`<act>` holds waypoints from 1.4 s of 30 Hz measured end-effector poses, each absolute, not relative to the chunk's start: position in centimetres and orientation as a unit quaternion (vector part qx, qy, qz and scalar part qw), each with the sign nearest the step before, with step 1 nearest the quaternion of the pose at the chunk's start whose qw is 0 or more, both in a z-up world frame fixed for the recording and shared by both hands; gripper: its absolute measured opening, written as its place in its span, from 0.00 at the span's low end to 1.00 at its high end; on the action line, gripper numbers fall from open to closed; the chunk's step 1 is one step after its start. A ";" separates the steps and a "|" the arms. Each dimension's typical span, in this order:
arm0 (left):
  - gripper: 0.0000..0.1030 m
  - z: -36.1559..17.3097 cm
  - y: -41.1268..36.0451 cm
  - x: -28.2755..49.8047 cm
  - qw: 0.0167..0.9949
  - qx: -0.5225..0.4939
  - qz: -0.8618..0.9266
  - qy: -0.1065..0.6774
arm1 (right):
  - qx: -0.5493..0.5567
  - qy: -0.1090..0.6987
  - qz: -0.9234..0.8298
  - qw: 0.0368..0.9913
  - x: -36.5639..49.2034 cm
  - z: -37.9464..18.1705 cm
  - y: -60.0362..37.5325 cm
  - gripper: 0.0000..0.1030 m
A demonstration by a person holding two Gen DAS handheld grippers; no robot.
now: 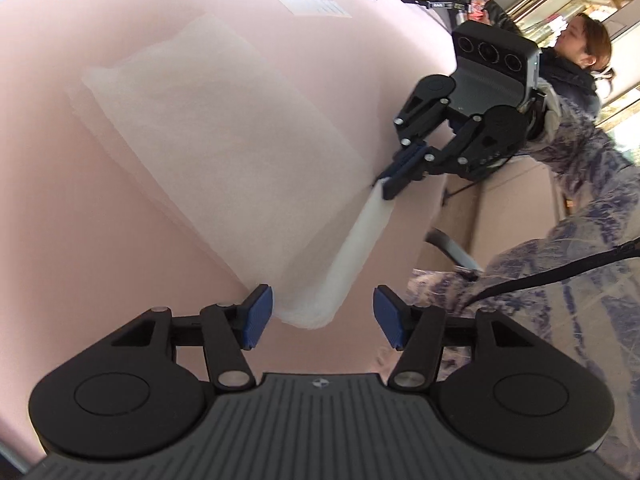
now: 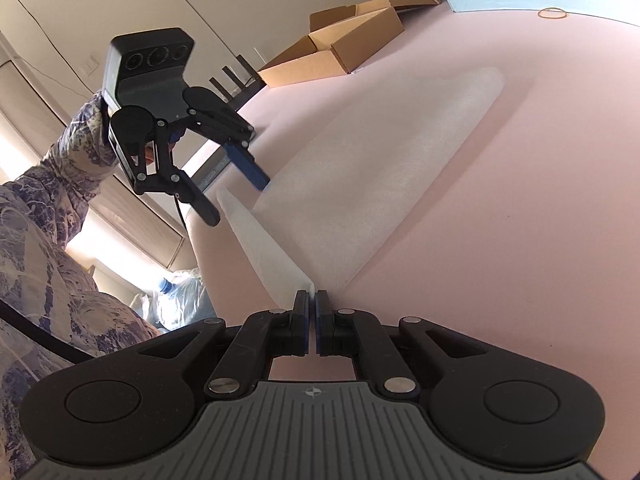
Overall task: Fold shopping bag
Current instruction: 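Pinch the lifted bag strip with the left tool while the right tool holds its end, then open the right tool and release the bag end while the left tool holds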
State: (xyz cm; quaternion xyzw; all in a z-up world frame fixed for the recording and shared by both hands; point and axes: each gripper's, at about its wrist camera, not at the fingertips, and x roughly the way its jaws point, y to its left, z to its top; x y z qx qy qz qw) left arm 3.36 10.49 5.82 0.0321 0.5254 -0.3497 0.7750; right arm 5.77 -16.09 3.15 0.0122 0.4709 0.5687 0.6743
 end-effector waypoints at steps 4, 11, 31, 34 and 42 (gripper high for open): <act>0.37 9.7 11.3 -0.6 0.870 0.016 -0.267 0.415 | 0.017 0.468 0.559 0.684 5.4 3.1 -16.4 0.01; 0.11 7.6 6.7 -5.3 0.891 -0.024 -0.314 0.326 | 0.001 0.446 0.546 0.710 4.1 3.3 -16.4 0.01; 0.13 0.9 7.4 -4.6 0.898 0.038 -0.265 0.348 | -0.013 0.374 0.516 0.771 1.0 2.8 -16.1 0.02; 0.13 0.7 7.3 -4.8 0.901 0.040 -0.262 0.342 | -0.024 0.375 0.496 0.783 0.3 3.9 -15.8 0.21; 0.13 0.7 7.2 -4.6 0.900 0.040 -0.262 0.347 | -0.037 0.222 0.462 0.858 -3.3 9.1 -17.1 0.38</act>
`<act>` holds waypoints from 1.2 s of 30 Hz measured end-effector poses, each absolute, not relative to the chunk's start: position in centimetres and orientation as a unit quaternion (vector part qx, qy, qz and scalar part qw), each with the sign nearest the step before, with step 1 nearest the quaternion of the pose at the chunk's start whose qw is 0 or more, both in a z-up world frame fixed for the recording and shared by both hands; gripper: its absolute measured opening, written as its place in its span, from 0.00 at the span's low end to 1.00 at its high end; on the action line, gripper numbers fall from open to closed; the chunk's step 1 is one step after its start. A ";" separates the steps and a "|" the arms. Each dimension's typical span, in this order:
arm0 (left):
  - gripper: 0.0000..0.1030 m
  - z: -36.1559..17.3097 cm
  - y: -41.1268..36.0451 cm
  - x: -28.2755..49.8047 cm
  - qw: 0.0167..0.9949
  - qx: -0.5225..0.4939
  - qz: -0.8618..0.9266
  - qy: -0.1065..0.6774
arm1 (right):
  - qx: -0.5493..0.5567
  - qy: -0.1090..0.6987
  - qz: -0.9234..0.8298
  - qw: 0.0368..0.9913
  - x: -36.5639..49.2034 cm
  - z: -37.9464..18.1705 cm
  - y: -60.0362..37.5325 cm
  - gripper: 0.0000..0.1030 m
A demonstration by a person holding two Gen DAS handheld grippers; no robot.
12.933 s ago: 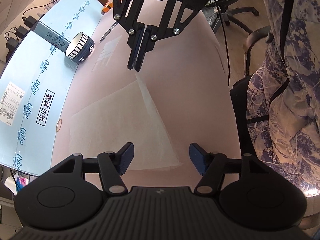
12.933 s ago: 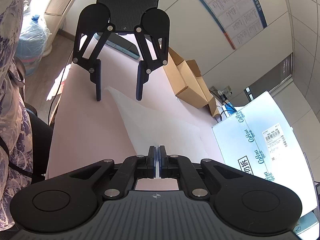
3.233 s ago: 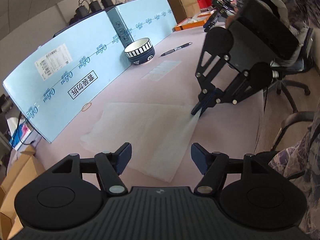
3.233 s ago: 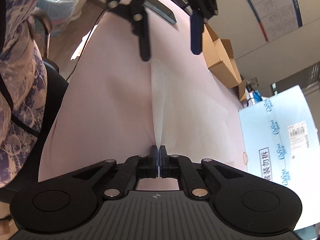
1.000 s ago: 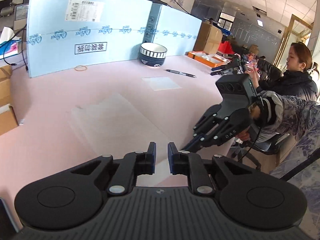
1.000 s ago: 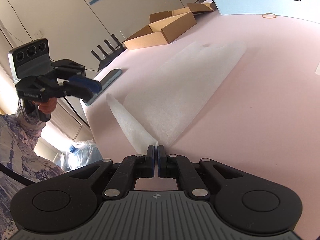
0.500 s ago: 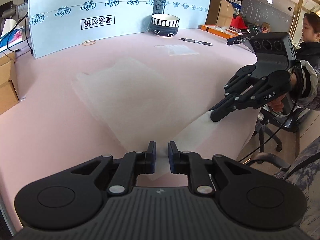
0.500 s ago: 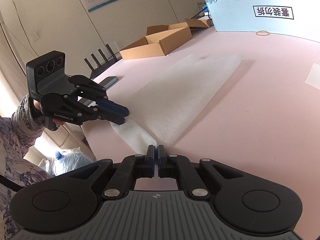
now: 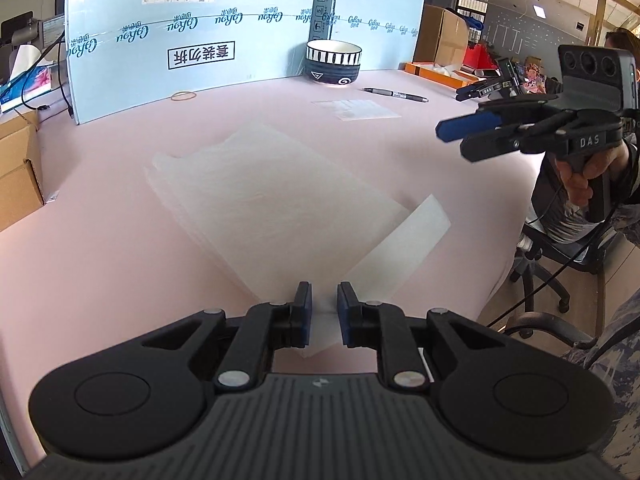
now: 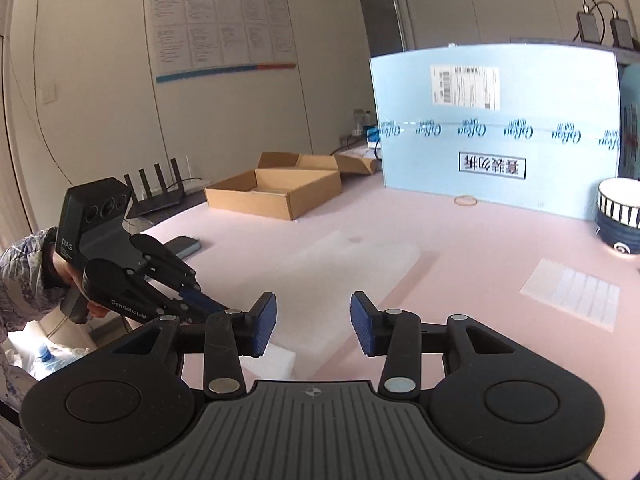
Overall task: Fold shopping bag
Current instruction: 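Open the right tool and release the bag end while the left tool holds, then pinch the bag edge again with the right tool and lift it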
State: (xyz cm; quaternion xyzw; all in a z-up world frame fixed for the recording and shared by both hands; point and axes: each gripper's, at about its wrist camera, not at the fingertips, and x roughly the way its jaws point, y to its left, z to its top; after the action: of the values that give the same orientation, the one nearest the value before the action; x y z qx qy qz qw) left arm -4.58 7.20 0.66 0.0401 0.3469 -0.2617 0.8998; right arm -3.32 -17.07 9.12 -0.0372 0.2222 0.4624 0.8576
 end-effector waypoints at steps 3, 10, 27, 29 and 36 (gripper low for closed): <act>0.13 0.6 7.2 -4.6 0.900 0.036 -0.260 0.347 | -0.041 0.238 0.476 0.846 -3.8 7.9 -15.8 0.37; 0.13 0.5 6.9 -4.9 0.901 0.049 -0.262 0.343 | -0.079 0.262 0.498 0.823 -4.0 5.6 -13.2 0.16; 0.13 1.9 6.9 -0.4 0.836 0.062 -0.316 0.444 | -0.629 -0.039 0.448 0.633 -12.1 0.7 -10.3 0.29; 0.13 1.9 6.9 0.1 0.829 0.060 -0.321 0.455 | -0.658 -0.054 0.445 0.605 -11.9 -0.2 -10.0 0.27; 0.13 1.9 7.6 1.6 0.808 0.039 -0.340 0.480 | -0.708 -0.089 0.433 0.551 -11.4 -1.9 -9.6 0.17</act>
State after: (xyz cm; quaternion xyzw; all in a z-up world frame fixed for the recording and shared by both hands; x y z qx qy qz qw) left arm 1.57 7.57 1.86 0.0388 0.4796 -0.3402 0.8079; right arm -11.35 -9.57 -1.88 -0.7077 -0.0891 0.4325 0.5515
